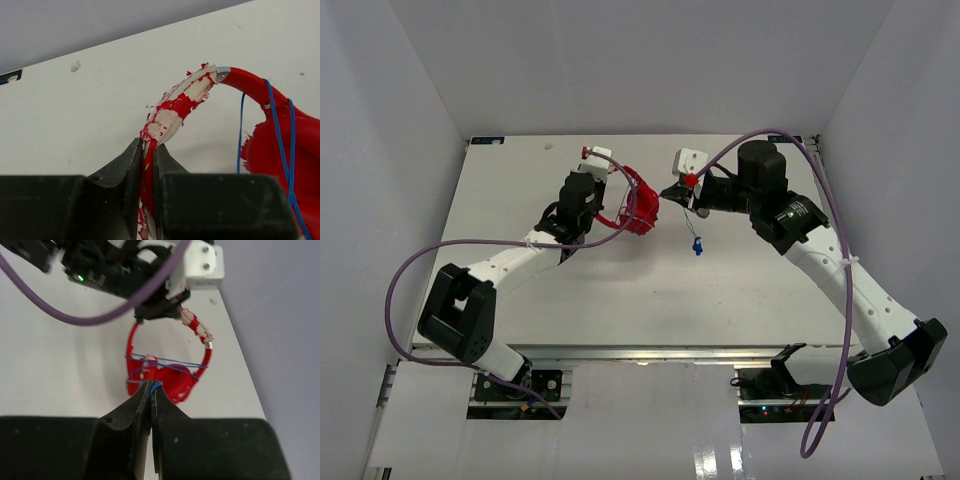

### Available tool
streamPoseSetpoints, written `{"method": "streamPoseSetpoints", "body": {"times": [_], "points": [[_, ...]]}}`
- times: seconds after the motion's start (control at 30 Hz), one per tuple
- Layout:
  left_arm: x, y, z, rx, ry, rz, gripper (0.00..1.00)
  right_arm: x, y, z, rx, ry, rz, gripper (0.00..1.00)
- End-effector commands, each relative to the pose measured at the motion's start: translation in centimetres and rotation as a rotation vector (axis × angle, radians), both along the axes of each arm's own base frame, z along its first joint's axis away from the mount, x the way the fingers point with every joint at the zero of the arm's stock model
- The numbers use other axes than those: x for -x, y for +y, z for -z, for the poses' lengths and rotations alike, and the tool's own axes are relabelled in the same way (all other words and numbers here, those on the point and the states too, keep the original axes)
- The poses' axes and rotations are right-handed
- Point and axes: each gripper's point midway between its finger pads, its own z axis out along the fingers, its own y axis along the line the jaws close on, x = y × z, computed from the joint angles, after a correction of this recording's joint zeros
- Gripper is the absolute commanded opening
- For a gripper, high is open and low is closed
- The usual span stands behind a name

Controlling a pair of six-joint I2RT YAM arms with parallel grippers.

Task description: Wrap the headphones

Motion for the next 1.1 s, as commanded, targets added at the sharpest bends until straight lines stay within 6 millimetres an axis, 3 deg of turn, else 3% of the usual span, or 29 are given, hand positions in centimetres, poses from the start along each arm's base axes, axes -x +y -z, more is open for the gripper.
{"method": "streamPoseSetpoints", "body": {"times": [0.0,0.17,0.33,0.47,0.57,0.67,0.8,0.93,1.07], "points": [[2.8,-2.5,-3.2,0.055,-0.070,0.235,0.00,-3.1,-1.6,-1.0,0.086,-0.172,0.129,0.08],[5.9,-4.2,-3.0,0.092,-0.057,0.402,0.00,-4.9,-1.9,-0.2,0.105,-0.201,0.179,0.08],[9.3,-6.9,-4.8,0.192,-0.048,0.606,0.00,-6.8,-1.5,0.9,0.088,-0.164,0.213,0.08],[11.2,-7.5,-7.1,0.271,-0.066,0.672,0.00,-9.1,-3.1,2.4,0.069,-0.103,0.289,0.08],[12.4,-7.3,-8.8,0.345,-0.084,0.679,0.00,-10.9,-5.8,3.4,0.025,-0.048,0.360,0.08],[13.4,-7.3,-10.1,0.410,-0.090,0.693,0.00,-11.3,-7.5,4.5,-0.003,-0.002,0.380,0.08],[14.2,-7.4,-11.8,0.493,-0.107,0.709,0.00,-11.2,-8.3,5.6,-0.035,0.035,0.373,0.08],[14.8,-7.8,-14.1,0.635,-0.112,0.722,0.00,-9.4,-6.9,7.6,-0.112,0.150,0.249,0.08],[15.0,-8.0,-16.5,0.799,-0.112,0.718,0.00,-6.9,-4.8,7.8,-0.237,0.253,0.072,0.08]]}}
